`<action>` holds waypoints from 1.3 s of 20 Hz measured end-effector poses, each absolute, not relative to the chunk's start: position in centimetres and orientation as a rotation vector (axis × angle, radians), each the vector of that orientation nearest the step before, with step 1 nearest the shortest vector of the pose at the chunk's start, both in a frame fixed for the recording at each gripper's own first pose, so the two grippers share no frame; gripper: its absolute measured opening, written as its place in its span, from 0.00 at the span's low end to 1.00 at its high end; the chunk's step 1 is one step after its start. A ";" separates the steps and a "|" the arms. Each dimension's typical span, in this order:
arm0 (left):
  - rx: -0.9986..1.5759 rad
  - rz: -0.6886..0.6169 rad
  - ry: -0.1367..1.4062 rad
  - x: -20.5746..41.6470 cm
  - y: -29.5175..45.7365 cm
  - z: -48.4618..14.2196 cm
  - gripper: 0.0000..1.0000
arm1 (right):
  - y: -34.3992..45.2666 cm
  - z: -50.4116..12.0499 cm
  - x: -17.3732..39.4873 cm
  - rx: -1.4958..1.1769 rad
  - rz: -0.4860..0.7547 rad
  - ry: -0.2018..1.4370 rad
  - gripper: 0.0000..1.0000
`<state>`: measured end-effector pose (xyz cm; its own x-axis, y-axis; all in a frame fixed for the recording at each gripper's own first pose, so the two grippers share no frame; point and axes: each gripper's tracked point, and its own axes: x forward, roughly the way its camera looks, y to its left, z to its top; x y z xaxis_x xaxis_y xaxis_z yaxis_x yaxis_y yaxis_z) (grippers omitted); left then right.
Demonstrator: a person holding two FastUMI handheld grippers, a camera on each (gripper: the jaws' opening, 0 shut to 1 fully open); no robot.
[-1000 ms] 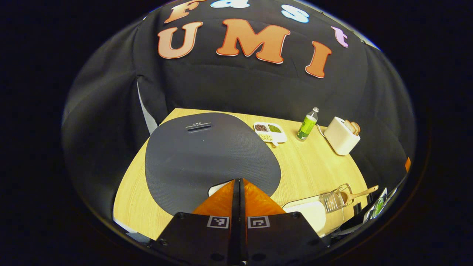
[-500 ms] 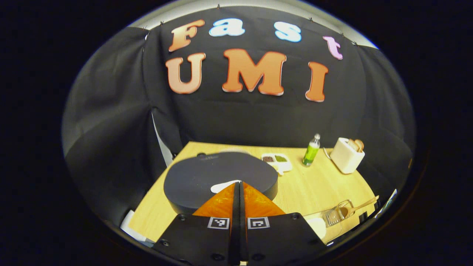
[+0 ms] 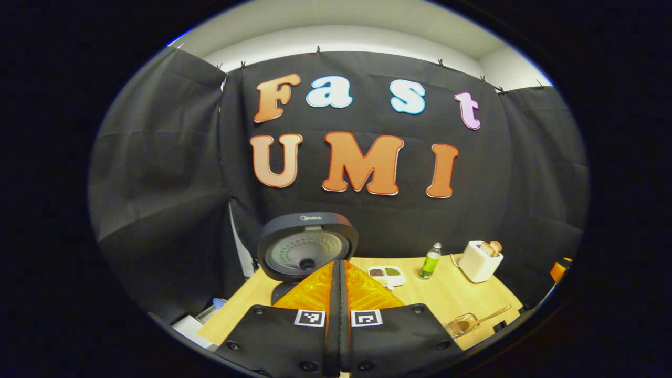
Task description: Close the left gripper, press the button to open the rice cooker; take a wooden spoon from the chopstick holder with the right hand, scoop a spoonful of rice and pour it into the rice cooker, then put the wooden spoon back into the chopstick holder.
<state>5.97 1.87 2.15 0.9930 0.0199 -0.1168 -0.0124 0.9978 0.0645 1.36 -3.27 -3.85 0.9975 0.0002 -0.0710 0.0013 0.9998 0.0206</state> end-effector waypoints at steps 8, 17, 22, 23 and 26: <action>0.012 0.080 0.090 2.1 3.3 2.9 0.26 | -2.8 -12.2 4.7 0.184 0.048 0.181 0.95; 0.009 0.215 0.022 -1.6 6.5 4.8 0.73 | -1.3 -21.2 6.4 0.356 0.065 0.366 0.95; 0.050 0.271 0.032 -2.7 8.3 4.8 0.91 | -0.1 -23.5 6.5 0.461 0.094 0.442 0.85; 0.050 0.275 0.037 -2.7 8.3 4.6 0.94 | 0.1 -23.7 6.4 0.472 0.103 0.456 0.76; 0.067 0.296 0.050 -2.7 9.2 4.1 0.99 | -0.1 -23.3 6.9 0.536 0.109 0.461 0.53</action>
<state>-2.71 9.20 4.06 0.9552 0.2934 -0.0394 -0.2901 0.9542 0.0730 6.94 -0.07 -23.31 0.8924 0.2182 -0.3950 0.0189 0.8565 0.5157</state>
